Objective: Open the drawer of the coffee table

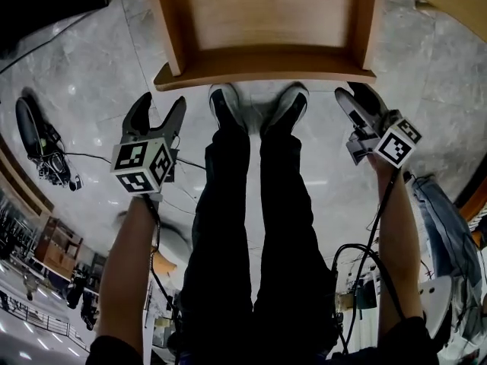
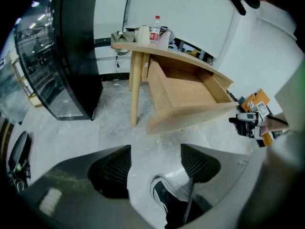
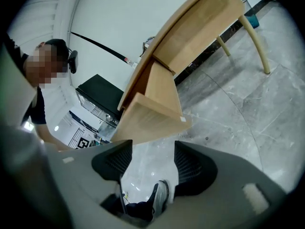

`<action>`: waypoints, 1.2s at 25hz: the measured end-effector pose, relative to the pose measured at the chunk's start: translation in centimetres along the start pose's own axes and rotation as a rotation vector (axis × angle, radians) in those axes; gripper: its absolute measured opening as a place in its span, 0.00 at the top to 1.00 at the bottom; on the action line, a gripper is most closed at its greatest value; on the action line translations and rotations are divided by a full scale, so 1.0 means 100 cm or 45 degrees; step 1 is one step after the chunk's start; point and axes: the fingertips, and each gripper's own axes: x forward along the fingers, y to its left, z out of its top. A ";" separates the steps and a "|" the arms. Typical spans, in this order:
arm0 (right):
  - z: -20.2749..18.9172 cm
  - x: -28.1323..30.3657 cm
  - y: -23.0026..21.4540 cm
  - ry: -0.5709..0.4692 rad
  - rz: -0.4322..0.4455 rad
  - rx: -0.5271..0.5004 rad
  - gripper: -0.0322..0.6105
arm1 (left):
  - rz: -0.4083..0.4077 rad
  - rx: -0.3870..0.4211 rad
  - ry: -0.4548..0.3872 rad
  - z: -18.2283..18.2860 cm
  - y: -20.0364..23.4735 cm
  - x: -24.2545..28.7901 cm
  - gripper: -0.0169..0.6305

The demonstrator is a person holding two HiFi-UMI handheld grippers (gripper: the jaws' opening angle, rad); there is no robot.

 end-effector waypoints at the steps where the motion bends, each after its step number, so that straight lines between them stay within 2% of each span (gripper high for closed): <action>1: 0.005 -0.013 0.004 0.008 -0.012 -0.008 0.52 | 0.024 -0.040 0.007 -0.003 0.005 -0.010 0.45; 3: 0.021 -0.044 0.011 0.010 -0.051 -0.031 0.56 | 0.063 -0.077 -0.003 0.002 0.012 -0.033 0.46; 5: 0.048 -0.077 0.021 -0.028 -0.101 -0.059 0.57 | 0.093 -0.076 -0.046 0.023 0.018 -0.057 0.46; 8: 0.106 -0.115 0.055 -0.128 -0.150 -0.142 0.62 | 0.113 -0.038 -0.182 0.083 0.020 -0.096 0.46; 10: 0.145 -0.124 0.097 -0.193 -0.116 -0.222 0.66 | 0.098 -0.017 -0.309 0.134 0.012 -0.125 0.47; 14: 0.207 -0.126 0.204 -0.283 -0.002 -0.348 0.70 | -0.026 -0.008 -0.532 0.232 -0.036 -0.197 0.50; 18: 0.237 -0.113 0.299 -0.221 -0.019 -0.513 0.71 | -0.179 -0.008 -0.667 0.298 -0.090 -0.266 0.54; 20: 0.248 -0.102 0.339 -0.193 -0.036 -0.648 0.73 | -0.228 0.023 -0.736 0.325 -0.110 -0.296 0.55; 22: 0.258 -0.095 0.370 -0.209 -0.079 -0.725 0.78 | -0.253 0.055 -0.787 0.343 -0.125 -0.321 0.57; 24: 0.265 -0.094 0.397 -0.236 -0.155 -0.718 0.87 | -0.276 0.066 -0.812 0.352 -0.135 -0.345 0.64; 25: 0.267 -0.094 0.412 -0.248 -0.184 -0.704 0.94 | -0.298 0.064 -0.820 0.354 -0.141 -0.357 0.76; 26: 0.269 -0.095 0.428 -0.259 -0.195 -0.693 0.95 | -0.325 0.060 -0.828 0.356 -0.149 -0.370 0.93; 27: 0.271 -0.097 0.447 -0.274 -0.192 -0.687 0.95 | -0.353 0.062 -0.837 0.360 -0.159 -0.383 0.97; 30: 0.287 -0.111 0.498 -0.344 -0.167 -0.707 0.95 | -0.397 0.112 -0.891 0.381 -0.190 -0.425 0.97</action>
